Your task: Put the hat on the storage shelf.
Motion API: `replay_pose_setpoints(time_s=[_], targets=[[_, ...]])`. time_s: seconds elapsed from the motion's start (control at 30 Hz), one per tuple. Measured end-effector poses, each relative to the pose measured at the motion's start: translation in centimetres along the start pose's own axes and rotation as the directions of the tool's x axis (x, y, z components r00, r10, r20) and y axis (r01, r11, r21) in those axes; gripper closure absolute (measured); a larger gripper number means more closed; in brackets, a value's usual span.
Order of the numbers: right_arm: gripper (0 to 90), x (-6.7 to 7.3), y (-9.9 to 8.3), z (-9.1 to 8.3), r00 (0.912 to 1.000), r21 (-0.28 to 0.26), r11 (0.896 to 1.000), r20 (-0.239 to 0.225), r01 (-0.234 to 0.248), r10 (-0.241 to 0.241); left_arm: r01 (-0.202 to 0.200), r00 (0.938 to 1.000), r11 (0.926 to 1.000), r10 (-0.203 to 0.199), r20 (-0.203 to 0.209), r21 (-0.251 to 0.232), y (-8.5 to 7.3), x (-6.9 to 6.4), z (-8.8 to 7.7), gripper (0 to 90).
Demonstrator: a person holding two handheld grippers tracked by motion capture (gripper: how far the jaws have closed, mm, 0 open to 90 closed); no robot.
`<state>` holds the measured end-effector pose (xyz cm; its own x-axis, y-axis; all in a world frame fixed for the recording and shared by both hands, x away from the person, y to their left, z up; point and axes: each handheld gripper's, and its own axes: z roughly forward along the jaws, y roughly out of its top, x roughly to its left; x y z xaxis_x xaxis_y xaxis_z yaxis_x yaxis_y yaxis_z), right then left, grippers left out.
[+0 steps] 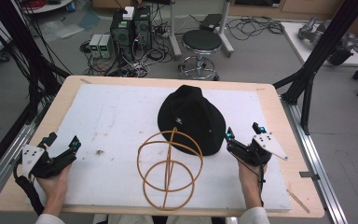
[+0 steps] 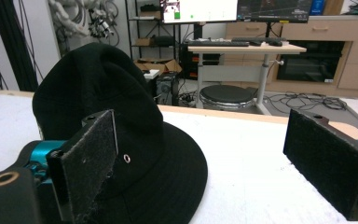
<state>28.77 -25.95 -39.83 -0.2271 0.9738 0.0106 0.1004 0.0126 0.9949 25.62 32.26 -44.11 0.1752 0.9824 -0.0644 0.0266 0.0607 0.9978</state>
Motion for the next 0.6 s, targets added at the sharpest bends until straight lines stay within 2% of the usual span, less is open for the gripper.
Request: replay_pose_setpoints(time_s=[0.23,0.47,0.6], targets=[[9.0,0.8,0.6,1.5,0.9994,0.034,0.999,-0.036,0.005,-0.004,0.01,0.9999,0.9999,-0.011,0.009,0.011,-0.1,-0.1,0.1,18.9],[9.0,2.1,1.3,2.8,0.995,0.065,0.998,-0.099,0.023,-0.017,0.015,0.9998,0.9998,-0.015,0.013,0.015,-0.1,-0.1,0.2,18.7],[9.1,2.8,1.5,3.4,0.9935,0.075,0.996,-0.109,0.042,-0.034,0.019,0.9996,0.9997,-0.019,0.02,0.018,-0.1,-0.2,0.2,18.6]])
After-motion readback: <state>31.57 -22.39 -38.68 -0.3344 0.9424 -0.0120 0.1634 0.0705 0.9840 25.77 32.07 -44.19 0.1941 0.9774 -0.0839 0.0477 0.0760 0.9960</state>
